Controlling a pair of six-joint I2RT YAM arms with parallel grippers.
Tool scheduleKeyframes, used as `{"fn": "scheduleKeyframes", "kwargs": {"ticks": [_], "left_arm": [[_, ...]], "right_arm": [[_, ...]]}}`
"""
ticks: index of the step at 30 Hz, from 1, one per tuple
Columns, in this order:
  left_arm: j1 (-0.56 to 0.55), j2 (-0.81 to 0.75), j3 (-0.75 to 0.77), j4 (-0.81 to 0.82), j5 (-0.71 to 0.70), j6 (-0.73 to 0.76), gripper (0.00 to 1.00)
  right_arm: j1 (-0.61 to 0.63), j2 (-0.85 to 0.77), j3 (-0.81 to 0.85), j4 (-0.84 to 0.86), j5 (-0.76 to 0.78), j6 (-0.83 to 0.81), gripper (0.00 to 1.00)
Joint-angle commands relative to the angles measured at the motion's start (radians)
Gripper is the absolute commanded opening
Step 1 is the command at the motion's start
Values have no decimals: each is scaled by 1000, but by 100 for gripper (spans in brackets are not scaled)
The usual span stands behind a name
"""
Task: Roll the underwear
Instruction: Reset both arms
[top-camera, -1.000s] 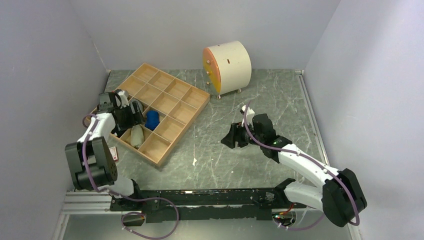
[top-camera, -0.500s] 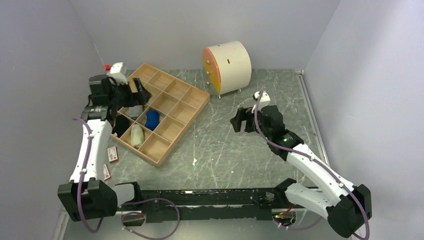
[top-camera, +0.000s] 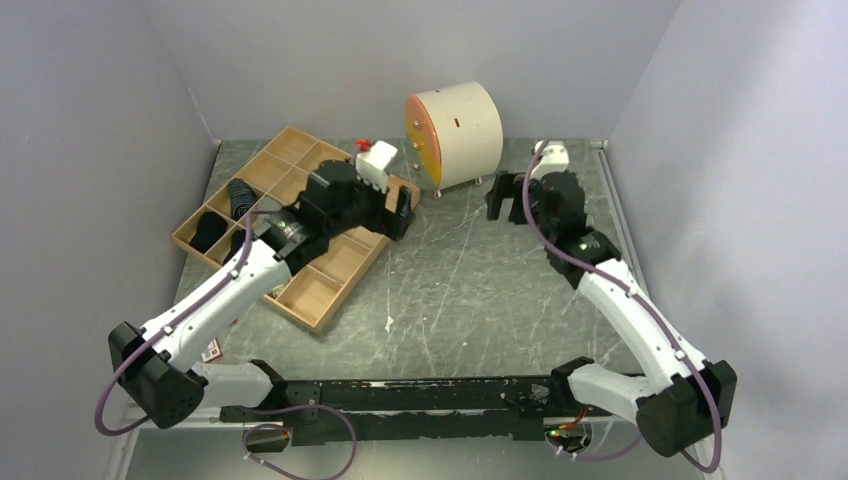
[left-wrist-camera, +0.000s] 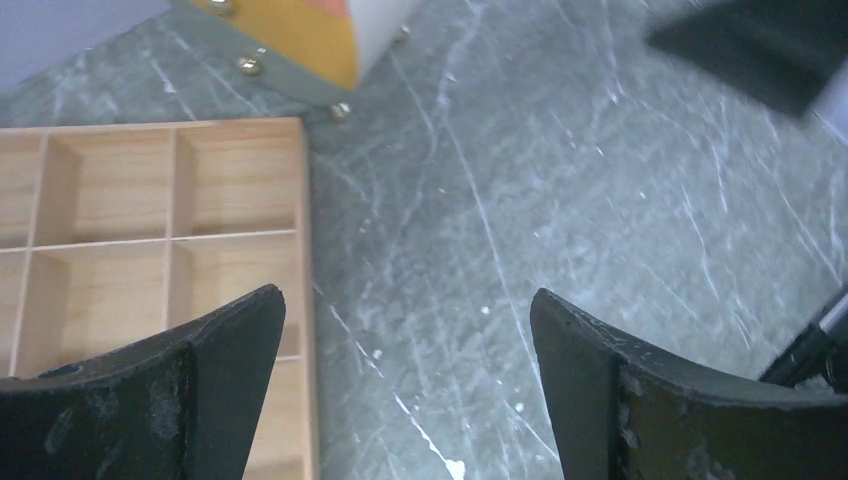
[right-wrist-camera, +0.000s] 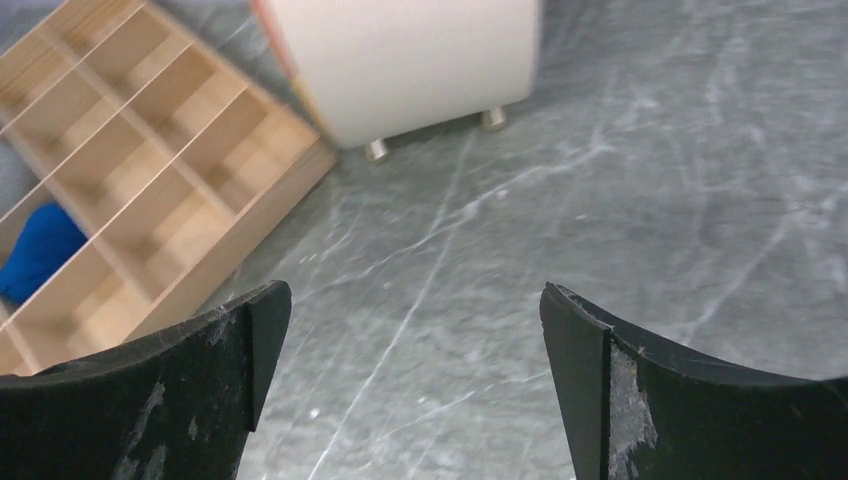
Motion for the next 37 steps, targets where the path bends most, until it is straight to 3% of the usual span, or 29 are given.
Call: {"fn": "scheduleKeyframes", "kwargs": {"ticks": [1, 4, 9, 14, 18, 37], "left_arm": [[-107, -66, -25, 40, -241, 34, 97], [-107, -168, -117, 81, -310, 4, 96], [-86, -236, -153, 0, -387, -19, 97], [76, -289, -227, 1, -267, -86, 97], [216, -336, -264, -8, -195, -108, 97], [224, -310, -221, -42, -156, -119, 97]], "right_arm": [[-184, 65, 105, -22, -135, -2, 100], [-240, 96, 145, -35, -199, -7, 100], [-240, 77, 112, -18, -250, -66, 100], [-239, 84, 89, -39, -282, -55, 100], [-239, 84, 73, -56, -196, -22, 100], [-237, 24, 88, -16, -217, -13, 100]]}}
